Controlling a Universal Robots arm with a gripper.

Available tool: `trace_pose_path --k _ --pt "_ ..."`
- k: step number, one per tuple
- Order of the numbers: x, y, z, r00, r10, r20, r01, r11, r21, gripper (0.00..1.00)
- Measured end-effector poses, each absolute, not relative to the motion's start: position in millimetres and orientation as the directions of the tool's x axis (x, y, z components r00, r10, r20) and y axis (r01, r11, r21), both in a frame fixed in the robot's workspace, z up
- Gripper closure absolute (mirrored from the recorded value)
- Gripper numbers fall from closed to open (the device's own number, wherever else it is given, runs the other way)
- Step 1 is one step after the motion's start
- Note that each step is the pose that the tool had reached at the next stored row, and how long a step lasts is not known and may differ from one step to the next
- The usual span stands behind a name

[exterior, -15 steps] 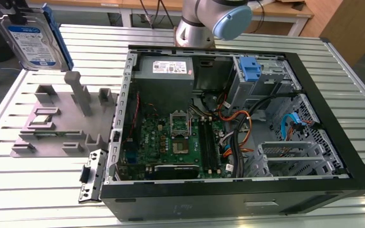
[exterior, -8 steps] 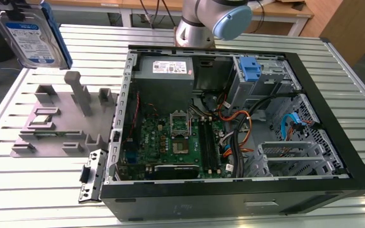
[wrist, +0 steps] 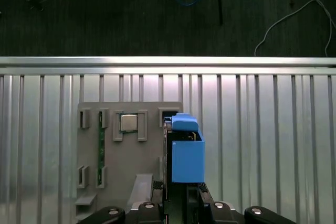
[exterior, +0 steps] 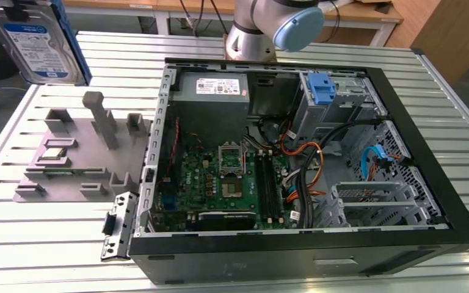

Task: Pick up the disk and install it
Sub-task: 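Pick up the disk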

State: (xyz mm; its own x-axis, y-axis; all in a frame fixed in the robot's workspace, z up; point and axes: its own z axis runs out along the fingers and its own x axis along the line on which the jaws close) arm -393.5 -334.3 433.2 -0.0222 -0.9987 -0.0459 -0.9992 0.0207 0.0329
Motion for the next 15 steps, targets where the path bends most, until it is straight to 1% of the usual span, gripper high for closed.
trace_pose_path --k 15 --pt "-393.5 -334.3 438.0 -0.022 -0.999 -0.046 -0.999 0.021 0.033 0.65"
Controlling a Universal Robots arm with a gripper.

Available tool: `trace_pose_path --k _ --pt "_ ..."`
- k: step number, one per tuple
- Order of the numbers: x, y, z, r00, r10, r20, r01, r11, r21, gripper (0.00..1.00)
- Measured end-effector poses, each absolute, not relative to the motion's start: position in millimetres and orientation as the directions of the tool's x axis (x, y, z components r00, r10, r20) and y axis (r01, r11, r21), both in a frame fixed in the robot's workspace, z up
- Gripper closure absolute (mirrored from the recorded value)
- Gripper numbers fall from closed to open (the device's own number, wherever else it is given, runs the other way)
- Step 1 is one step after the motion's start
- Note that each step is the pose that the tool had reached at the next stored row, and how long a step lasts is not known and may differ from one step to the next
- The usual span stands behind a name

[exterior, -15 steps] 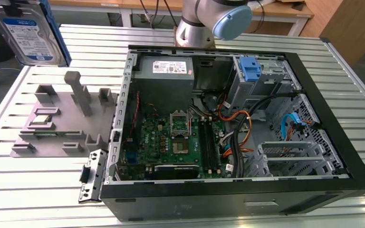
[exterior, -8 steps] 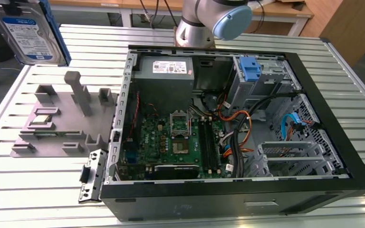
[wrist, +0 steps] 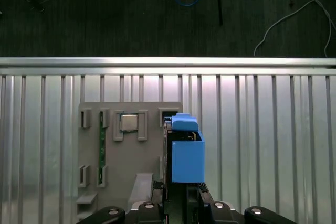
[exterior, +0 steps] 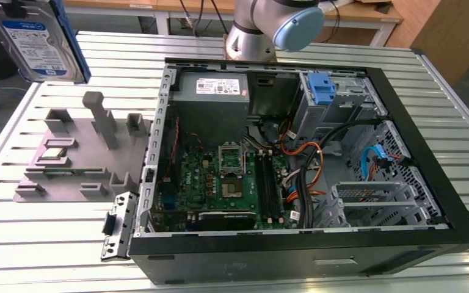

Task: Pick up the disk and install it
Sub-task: 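Pick up the disk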

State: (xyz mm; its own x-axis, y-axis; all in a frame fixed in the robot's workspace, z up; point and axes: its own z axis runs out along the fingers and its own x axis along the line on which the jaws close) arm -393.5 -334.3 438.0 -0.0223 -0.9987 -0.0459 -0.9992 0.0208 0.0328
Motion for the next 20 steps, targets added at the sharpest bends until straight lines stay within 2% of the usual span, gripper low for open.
trace_pose_path --k 20 --pt "-393.5 -334.3 442.7 -0.022 -0.999 -0.046 -0.999 0.021 0.033 0.65"
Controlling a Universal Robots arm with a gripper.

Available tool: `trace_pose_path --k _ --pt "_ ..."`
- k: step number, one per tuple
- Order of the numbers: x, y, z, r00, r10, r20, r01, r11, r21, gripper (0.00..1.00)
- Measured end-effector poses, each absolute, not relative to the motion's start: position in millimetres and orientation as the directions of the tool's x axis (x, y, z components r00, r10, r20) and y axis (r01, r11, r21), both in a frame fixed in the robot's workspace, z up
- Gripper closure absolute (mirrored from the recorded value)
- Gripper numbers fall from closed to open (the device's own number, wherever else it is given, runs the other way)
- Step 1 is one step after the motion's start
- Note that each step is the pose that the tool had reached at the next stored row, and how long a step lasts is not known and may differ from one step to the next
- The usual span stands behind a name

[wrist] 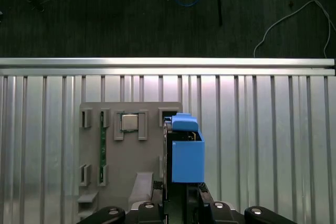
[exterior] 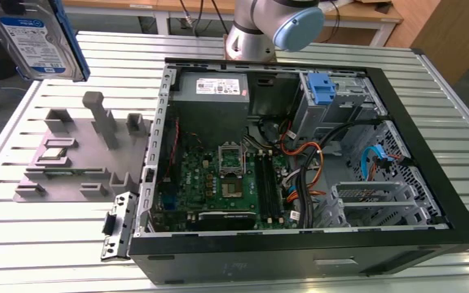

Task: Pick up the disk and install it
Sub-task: 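Pick up the disk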

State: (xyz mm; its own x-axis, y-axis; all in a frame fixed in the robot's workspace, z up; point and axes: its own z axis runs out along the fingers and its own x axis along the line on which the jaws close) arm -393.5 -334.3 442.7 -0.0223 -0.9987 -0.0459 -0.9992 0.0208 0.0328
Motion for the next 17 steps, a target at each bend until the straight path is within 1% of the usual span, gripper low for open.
trace_pose_path --k 17 --pt "-393.5 -334.3 450.5 -0.022 -0.999 -0.046 -0.999 0.021 0.033 0.65"
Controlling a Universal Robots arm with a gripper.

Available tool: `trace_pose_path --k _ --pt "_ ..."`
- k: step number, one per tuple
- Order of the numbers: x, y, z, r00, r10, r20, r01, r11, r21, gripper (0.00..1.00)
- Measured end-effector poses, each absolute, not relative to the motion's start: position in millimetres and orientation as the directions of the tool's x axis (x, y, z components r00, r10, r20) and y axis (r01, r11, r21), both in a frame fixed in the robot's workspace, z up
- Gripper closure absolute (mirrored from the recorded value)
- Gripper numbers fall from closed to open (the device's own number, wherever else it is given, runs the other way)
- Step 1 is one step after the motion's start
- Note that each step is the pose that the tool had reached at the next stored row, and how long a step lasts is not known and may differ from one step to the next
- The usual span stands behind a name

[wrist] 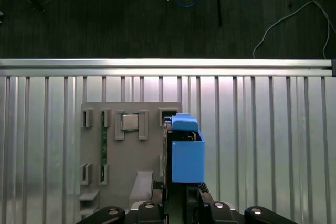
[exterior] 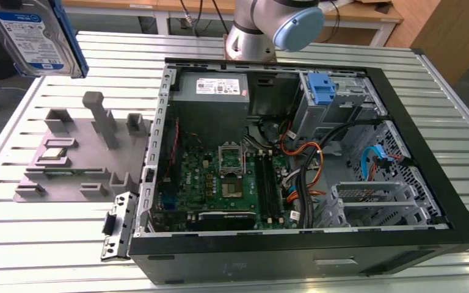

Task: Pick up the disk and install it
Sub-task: 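Pick up the disk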

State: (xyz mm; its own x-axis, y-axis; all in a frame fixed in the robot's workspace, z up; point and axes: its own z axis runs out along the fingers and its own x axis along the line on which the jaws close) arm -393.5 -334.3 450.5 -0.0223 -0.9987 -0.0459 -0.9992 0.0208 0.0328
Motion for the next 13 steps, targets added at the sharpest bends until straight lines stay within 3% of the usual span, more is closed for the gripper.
trace_pose_path --k 13 --pt "-390.5 -334.4 450.8 -0.022 -0.999 -0.046 -0.999 0.021 0.033 0.65"
